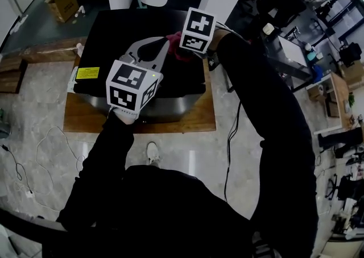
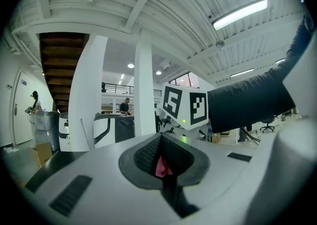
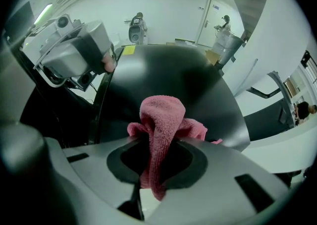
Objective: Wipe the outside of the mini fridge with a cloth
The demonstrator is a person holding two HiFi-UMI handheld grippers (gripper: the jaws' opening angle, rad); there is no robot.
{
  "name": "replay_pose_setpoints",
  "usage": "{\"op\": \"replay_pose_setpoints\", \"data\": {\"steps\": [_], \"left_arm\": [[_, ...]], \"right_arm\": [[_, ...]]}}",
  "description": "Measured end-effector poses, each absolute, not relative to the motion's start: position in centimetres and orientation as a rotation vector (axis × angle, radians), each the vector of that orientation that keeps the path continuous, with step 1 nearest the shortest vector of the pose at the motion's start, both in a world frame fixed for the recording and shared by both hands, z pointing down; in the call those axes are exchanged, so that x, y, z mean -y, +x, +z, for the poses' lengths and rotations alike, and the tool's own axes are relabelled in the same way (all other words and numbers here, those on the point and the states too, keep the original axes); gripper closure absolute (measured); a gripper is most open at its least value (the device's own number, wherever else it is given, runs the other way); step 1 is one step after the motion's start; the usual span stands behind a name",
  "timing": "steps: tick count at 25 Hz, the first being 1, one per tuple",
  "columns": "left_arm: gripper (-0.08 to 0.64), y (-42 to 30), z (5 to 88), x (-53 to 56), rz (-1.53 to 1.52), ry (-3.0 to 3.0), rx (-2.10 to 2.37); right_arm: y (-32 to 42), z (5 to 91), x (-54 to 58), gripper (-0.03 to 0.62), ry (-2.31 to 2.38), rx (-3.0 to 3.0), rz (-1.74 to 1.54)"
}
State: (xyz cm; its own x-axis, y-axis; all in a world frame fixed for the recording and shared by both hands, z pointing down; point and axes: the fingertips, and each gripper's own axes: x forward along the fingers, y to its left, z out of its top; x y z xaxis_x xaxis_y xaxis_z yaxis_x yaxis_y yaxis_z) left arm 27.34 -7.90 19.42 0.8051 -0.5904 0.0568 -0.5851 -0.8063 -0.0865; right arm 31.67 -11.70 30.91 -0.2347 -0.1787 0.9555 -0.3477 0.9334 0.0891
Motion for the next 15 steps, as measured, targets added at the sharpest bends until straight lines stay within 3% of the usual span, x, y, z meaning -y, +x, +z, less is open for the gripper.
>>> {"op": "replay_pose_setpoints", "data": {"steps": [15], "left_arm": [[0.558, 27.4, 19.4, -2.7, -0.153, -2.921, -0.877]], "right_arm": [[29.2, 29.8, -0.9, 0.509, 0.399, 1.892, 0.12]]}}
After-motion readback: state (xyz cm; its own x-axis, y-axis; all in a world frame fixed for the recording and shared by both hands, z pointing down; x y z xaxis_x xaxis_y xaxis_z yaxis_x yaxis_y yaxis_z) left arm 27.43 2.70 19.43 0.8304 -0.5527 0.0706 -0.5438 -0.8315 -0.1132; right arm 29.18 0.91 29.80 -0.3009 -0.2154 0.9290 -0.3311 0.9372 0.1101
